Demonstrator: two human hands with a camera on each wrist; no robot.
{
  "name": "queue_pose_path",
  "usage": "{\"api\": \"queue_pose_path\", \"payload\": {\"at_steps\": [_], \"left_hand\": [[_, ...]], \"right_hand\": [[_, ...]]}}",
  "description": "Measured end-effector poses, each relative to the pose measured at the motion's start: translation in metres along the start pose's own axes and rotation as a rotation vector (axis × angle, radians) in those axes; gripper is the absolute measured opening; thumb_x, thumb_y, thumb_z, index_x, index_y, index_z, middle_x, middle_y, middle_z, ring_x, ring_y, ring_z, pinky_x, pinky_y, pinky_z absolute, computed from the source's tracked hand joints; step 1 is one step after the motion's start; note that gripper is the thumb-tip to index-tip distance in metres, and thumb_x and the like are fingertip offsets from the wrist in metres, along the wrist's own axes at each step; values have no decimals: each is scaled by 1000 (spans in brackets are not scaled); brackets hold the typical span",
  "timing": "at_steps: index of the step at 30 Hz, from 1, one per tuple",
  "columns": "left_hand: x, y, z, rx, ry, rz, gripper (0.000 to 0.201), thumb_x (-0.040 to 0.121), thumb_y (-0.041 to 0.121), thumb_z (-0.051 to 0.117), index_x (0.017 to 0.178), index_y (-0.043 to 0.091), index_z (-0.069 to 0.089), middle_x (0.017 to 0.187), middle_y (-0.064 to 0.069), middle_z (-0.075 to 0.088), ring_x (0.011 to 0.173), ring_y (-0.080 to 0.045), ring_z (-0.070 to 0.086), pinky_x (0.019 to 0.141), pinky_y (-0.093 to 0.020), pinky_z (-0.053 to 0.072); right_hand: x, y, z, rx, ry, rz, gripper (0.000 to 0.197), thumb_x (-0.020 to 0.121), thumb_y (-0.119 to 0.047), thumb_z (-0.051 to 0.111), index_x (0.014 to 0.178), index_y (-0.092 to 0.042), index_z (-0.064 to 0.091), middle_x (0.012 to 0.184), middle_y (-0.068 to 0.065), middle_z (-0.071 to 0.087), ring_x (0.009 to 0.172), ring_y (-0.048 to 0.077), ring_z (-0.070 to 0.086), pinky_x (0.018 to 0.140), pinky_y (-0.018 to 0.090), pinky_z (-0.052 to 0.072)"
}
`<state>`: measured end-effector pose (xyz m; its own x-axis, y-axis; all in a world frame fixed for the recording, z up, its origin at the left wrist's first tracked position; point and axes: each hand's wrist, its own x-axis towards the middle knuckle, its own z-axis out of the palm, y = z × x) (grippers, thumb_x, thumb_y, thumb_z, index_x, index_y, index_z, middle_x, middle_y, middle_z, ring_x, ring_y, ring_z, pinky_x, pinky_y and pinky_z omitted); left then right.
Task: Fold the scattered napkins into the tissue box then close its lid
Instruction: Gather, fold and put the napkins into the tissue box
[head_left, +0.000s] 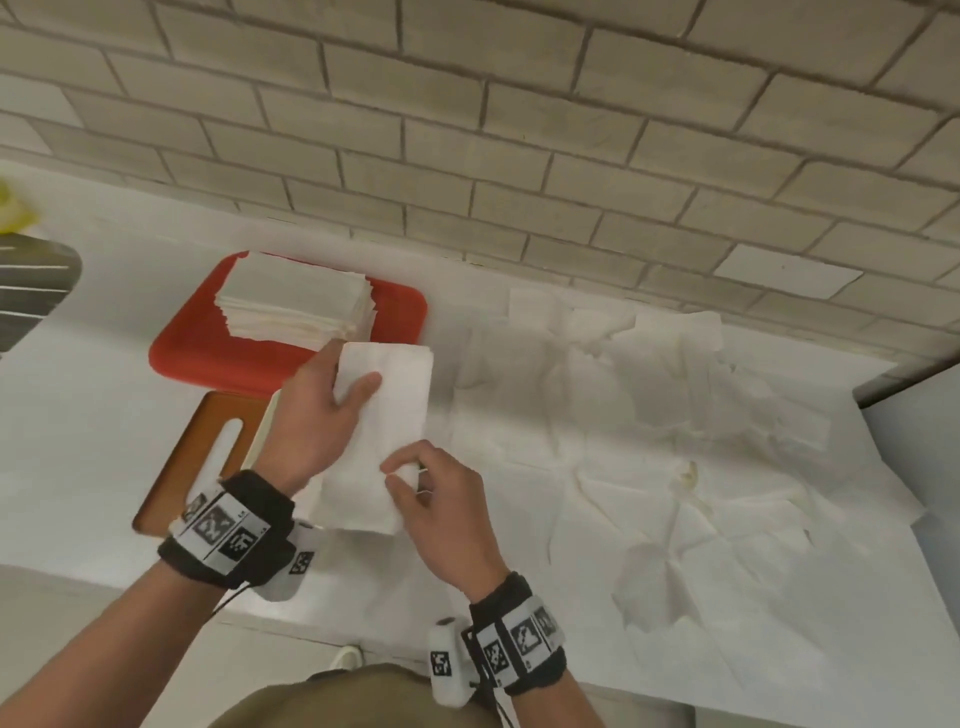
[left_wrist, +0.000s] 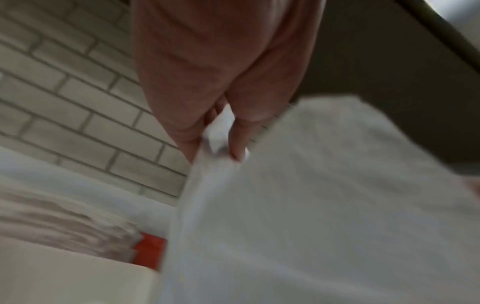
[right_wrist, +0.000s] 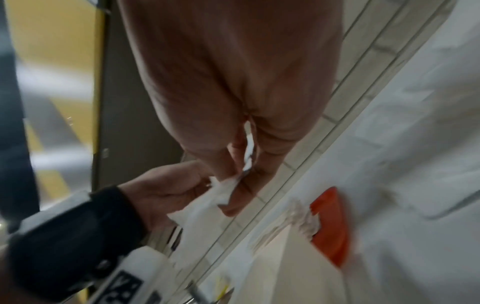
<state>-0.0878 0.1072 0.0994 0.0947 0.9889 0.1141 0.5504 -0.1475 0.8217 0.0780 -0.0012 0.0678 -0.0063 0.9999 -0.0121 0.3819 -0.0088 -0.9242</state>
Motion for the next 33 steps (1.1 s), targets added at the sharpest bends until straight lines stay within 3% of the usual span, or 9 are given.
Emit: {"api": "queue_pose_path", "payload": {"at_steps": [2,4,8,10,15,20,24,30,33], "left_hand": [[8,-23,-32,169,-35,-24,29,100,24,74,126,15,65,114,-3,73,98,-24,68,78,-37,53],[13,-46,-54,260,-77,-57,32,96,16,79,125,17,64,115,-4,73,102,-30,69,82,-39,53],[10,-84,-72,428,-177,5,56,87,0,83,131,21,56,123,-9,68,106,-31,68,89,-43,55],[6,-96,-66,529,-326,57,58,85,3,84,131,25,57,123,-9,66,102,-27,66,89,-44,57],[-11,-106,-31,797,-864,-7,83,94,23,79,163,29,33,158,-8,43,138,-28,56,118,-41,44],[-21,-111,-7,993,-926,-31,132,71,58,92,169,26,10,170,-15,14,148,-41,41,119,-49,42],[-17,-84,-13,1013,-880,-13,110,82,53,87,167,23,23,168,-12,28,147,-32,46,120,-44,41],[-38,10,11,806,-528,318,61,91,52,77,140,21,60,118,-5,71,106,-31,73,83,-44,57],[-75,57,80,566,-556,515,49,90,61,72,125,28,62,113,2,71,99,-24,73,82,-43,61]], "right_hand": [[7,-14,30,-44,-77,69,15,103,-13,69,116,-22,71,73,-14,54,57,5,53,61,10,40],[19,-22,63,-113,-139,129,21,105,-15,66,126,-18,66,96,-5,63,73,2,63,74,15,53],[39,-32,121,-283,-318,343,35,105,-5,61,139,-1,53,139,24,54,120,43,62,104,48,56],[41,-40,135,-351,-356,359,35,103,2,60,138,6,54,139,28,53,127,46,57,107,49,49],[29,-50,127,-368,-329,376,48,103,-4,64,148,5,50,137,31,56,124,48,60,106,54,52],[-18,-14,38,-211,72,306,26,105,-25,64,130,-22,66,107,7,79,102,22,74,96,38,61],[-72,49,-70,-267,414,346,11,103,-24,70,113,-24,73,95,-8,80,80,3,74,85,28,62],[-155,161,-227,-500,632,554,33,92,-10,76,121,-21,64,119,2,72,105,25,74,87,40,61],[-164,198,-260,-498,585,804,62,89,-41,84,134,-19,47,136,10,54,123,36,61,95,48,53]]}}
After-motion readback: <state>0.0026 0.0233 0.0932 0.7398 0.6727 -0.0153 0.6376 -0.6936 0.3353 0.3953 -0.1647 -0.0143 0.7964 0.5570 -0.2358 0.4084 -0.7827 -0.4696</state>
